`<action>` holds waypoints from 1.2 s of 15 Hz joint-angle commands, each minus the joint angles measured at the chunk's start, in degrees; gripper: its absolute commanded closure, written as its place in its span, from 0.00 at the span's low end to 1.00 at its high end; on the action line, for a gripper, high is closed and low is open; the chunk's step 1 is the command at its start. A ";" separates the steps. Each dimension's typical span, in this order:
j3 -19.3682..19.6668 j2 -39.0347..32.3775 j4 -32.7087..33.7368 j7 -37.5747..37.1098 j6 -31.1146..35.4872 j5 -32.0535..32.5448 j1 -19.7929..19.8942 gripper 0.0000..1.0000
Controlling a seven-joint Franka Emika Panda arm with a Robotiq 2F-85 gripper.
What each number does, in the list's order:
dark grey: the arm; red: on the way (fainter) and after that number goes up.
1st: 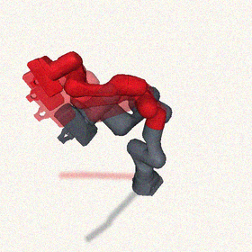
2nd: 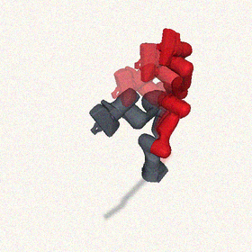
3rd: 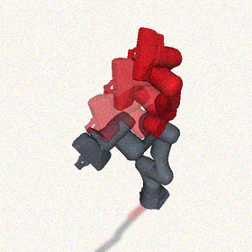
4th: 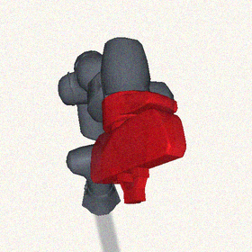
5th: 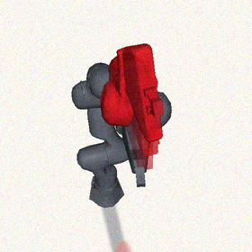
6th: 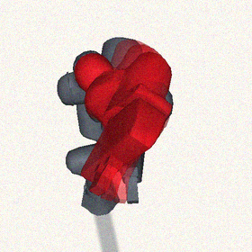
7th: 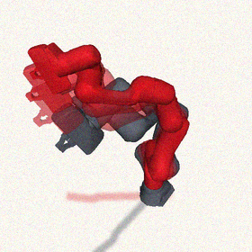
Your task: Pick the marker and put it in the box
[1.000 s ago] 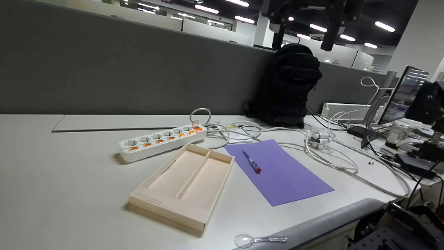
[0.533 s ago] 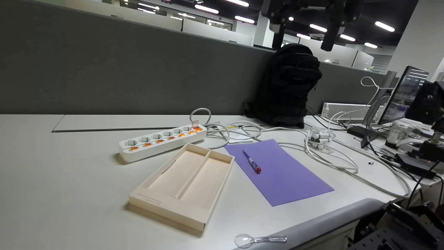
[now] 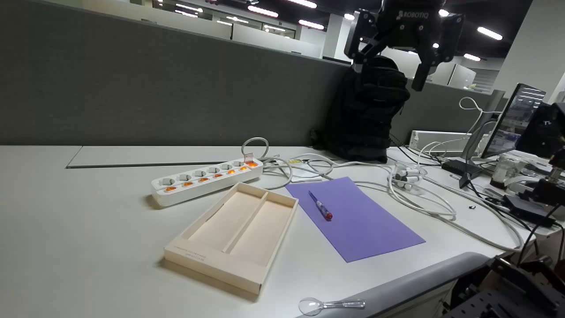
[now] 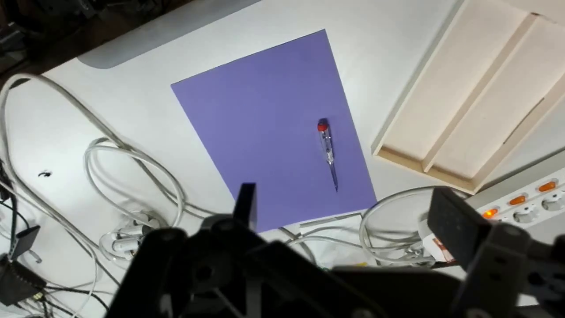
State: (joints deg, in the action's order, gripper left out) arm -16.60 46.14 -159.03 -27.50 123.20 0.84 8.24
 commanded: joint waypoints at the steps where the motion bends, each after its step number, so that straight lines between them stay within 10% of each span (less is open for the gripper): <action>1: 6.51 -7.47 1.45 4.48 1.62 -2.31 -1.80 0.00; 7: 17.42 -18.31 4.23 23.05 -0.40 -10.46 -7.43 0.00; 18: 16.87 -25.22 4.02 18.77 7.27 -6.74 -3.40 0.00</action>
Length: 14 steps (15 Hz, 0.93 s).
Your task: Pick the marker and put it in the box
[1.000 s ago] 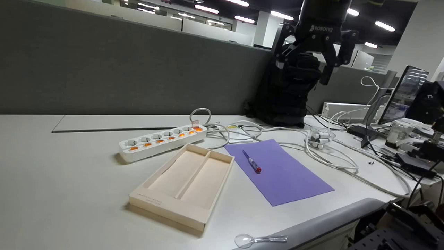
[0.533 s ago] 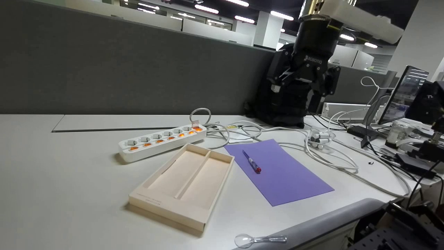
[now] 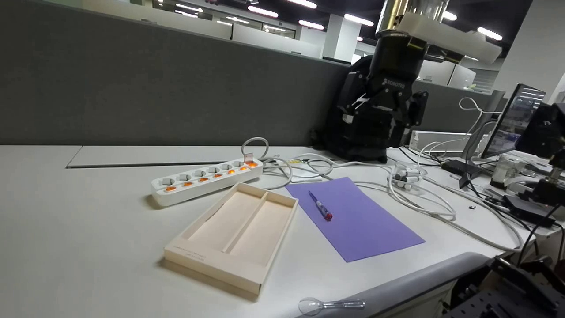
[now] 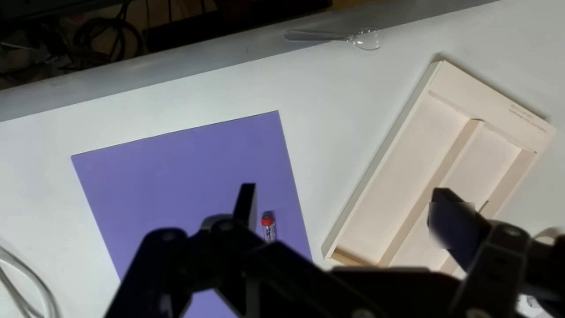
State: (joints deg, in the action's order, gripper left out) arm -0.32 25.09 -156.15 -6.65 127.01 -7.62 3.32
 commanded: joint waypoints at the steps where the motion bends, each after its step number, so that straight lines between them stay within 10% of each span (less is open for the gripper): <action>1: 0.73 -5.97 1.63 -2.24 5.11 2.56 2.30 0.00; 14: 2.84 -29.60 12.84 -14.55 20.13 21.63 4.11 0.00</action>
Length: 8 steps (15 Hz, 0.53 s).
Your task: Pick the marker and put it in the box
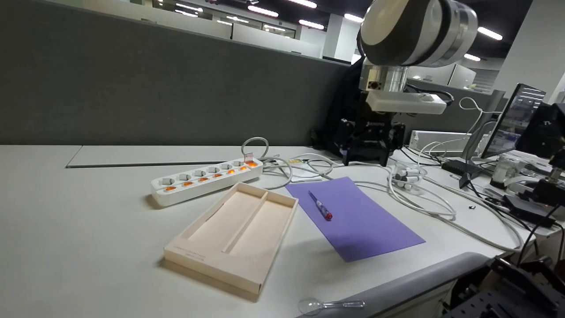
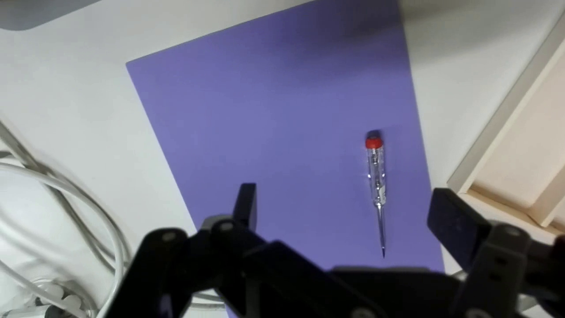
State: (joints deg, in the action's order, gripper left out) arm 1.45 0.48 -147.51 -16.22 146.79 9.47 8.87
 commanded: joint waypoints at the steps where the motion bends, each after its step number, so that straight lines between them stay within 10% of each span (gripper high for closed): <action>1: 1.39 -6.41 5.14 -5.44 0.62 5.24 -2.01 0.00; 8: 2.48 -15.44 9.56 -2.66 3.40 0.00 -5.62 0.00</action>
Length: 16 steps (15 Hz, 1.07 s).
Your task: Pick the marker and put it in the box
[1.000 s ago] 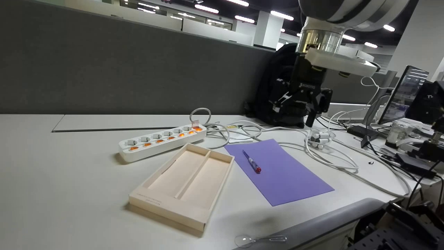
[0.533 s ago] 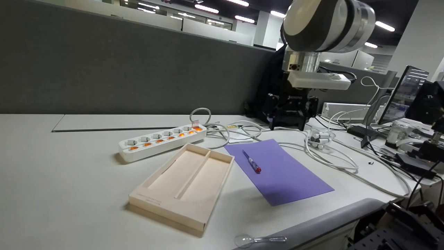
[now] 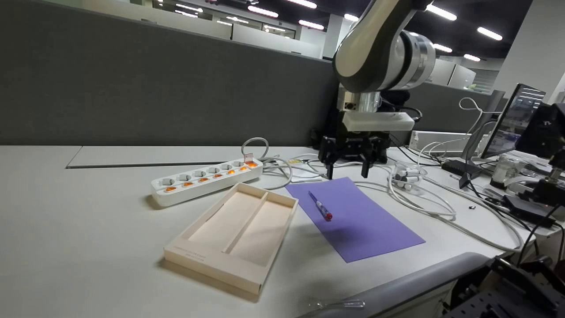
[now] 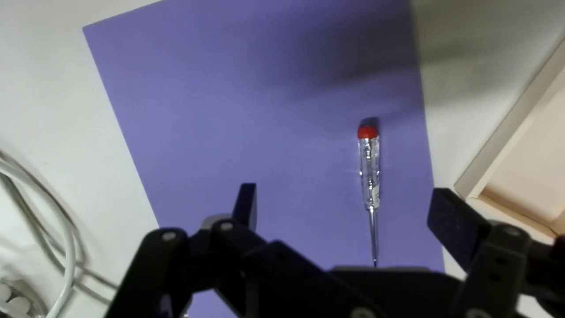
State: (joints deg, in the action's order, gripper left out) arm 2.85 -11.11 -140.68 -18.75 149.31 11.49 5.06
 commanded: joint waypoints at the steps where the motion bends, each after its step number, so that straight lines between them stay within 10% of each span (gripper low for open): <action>1: 1.17 -4.96 3.05 0.02 1.64 -2.83 -2.20 0.00; 16: 1.65 -16.63 6.12 3.01 11.54 -14.75 -4.50 0.00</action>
State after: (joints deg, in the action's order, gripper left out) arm 4.16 -26.42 -135.96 -16.90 161.40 -1.31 0.43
